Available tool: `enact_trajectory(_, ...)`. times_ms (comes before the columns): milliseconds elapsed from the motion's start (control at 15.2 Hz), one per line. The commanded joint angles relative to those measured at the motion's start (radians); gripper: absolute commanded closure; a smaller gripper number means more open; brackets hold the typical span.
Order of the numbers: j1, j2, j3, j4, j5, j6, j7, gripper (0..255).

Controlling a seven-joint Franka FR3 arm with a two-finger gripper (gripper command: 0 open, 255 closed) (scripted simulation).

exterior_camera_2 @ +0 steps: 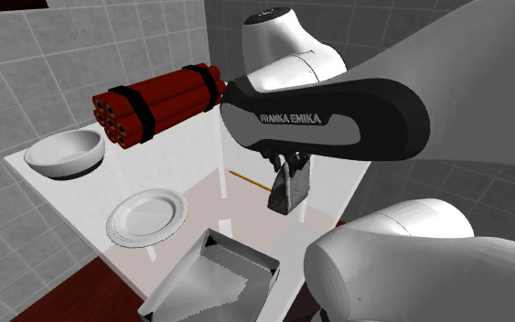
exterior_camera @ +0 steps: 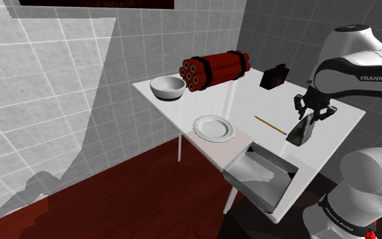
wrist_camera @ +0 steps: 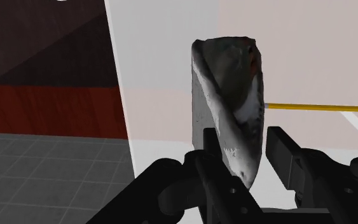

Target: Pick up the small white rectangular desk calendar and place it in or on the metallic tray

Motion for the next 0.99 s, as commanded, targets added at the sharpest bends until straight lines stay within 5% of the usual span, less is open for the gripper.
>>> enact_trajectory(0, -0.001, -0.004, -0.003, 0.028, 0.000, -0.031, -0.005, 255)
enact_trajectory(924, -0.012, -0.009, -0.023, 0.207, -0.010, -0.211, -0.042, 255)
